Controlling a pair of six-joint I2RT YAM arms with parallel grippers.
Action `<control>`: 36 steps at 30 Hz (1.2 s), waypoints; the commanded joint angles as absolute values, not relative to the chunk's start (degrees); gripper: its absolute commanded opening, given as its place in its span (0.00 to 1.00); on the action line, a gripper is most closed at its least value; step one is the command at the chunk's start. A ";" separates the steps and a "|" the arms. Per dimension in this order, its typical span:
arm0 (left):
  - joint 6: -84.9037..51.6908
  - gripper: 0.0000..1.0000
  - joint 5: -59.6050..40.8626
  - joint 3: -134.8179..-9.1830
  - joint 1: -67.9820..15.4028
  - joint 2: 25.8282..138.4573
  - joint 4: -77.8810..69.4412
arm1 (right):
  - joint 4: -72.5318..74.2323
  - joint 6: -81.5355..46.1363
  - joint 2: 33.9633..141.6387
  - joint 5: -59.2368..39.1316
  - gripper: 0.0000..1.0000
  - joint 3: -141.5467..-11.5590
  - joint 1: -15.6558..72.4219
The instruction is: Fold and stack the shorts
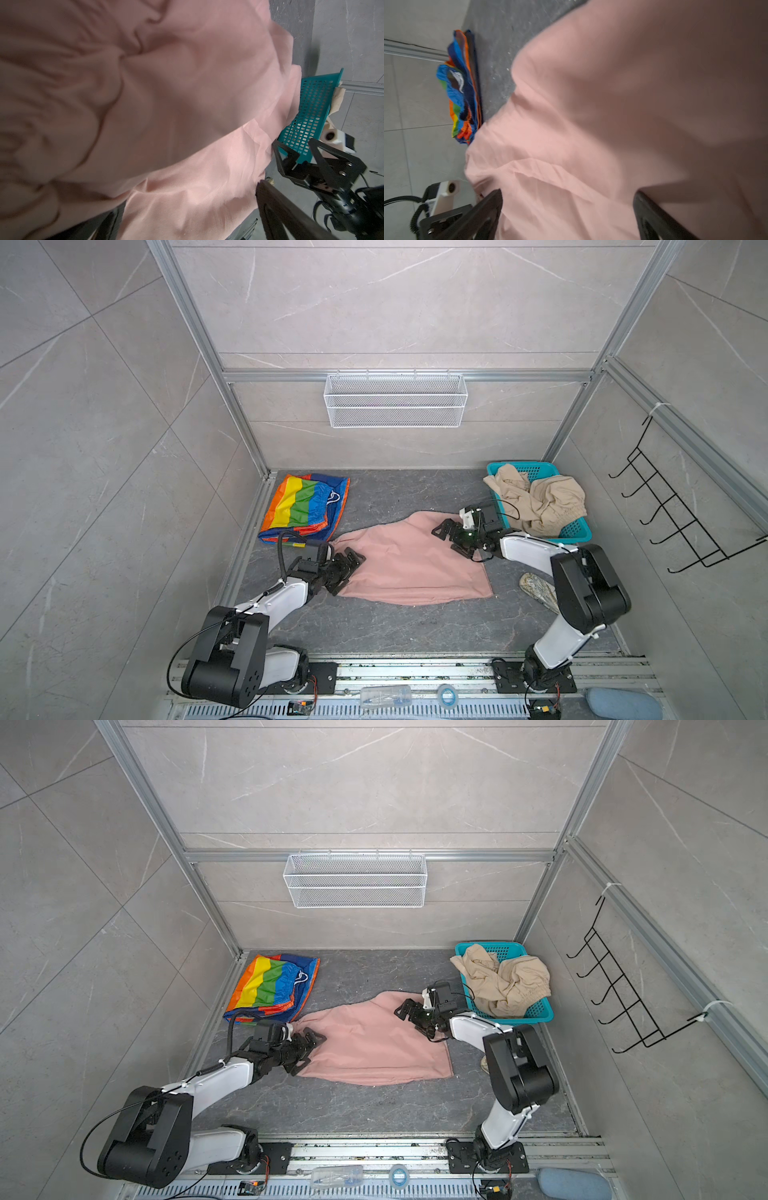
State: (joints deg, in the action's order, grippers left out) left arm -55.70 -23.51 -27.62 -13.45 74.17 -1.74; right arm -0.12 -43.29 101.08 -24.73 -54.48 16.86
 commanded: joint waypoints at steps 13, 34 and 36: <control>-52.04 1.00 -22.07 -28.06 -13.63 73.82 0.81 | -6.36 -34.13 101.50 -20.66 1.00 -62.73 10.80; -51.82 0.99 -21.36 -30.25 -14.96 76.55 1.92 | 3.52 -37.06 119.20 -23.22 0.99 -77.17 18.73; -51.94 0.99 -21.36 -29.99 -14.94 76.55 1.93 | 3.20 -36.65 119.61 -23.11 0.99 -77.05 16.61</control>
State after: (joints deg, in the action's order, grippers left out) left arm -53.41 -22.52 -30.13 -14.85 77.28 -0.89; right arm 3.62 -37.91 118.74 -23.40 -75.02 19.22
